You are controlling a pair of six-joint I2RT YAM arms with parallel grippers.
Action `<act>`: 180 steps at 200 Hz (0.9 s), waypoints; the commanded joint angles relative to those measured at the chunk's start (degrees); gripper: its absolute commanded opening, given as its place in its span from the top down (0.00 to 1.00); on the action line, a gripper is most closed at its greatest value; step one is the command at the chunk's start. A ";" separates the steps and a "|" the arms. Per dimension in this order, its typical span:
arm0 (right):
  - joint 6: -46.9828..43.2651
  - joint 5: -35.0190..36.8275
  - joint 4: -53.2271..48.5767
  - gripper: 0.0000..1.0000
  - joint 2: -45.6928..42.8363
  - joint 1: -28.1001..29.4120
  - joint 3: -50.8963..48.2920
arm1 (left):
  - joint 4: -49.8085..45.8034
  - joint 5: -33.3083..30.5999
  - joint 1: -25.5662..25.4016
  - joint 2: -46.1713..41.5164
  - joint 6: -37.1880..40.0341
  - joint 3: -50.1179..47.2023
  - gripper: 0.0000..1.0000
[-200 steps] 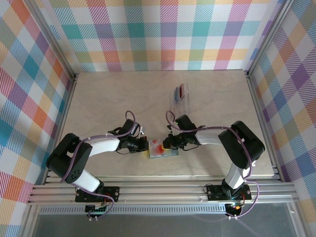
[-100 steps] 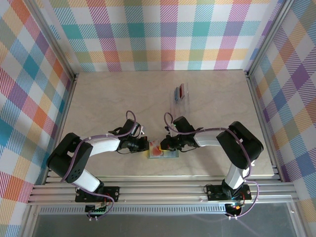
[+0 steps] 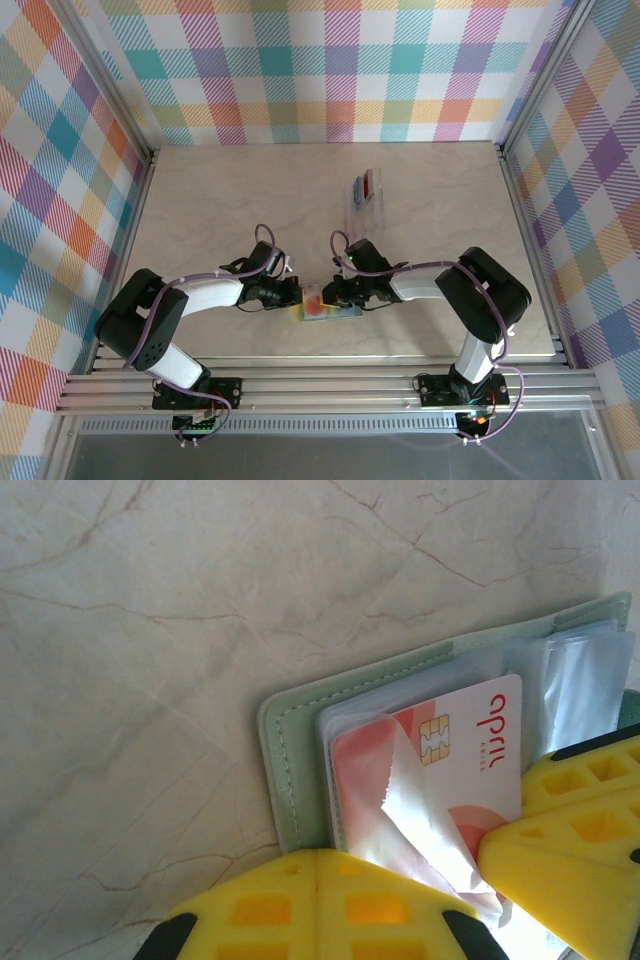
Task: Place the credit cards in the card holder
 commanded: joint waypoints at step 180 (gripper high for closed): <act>-7.50 4.69 -13.98 0.49 -2.06 3.03 6.06 | -1.47 -3.07 -1.92 1.02 1.70 -1.51 1.00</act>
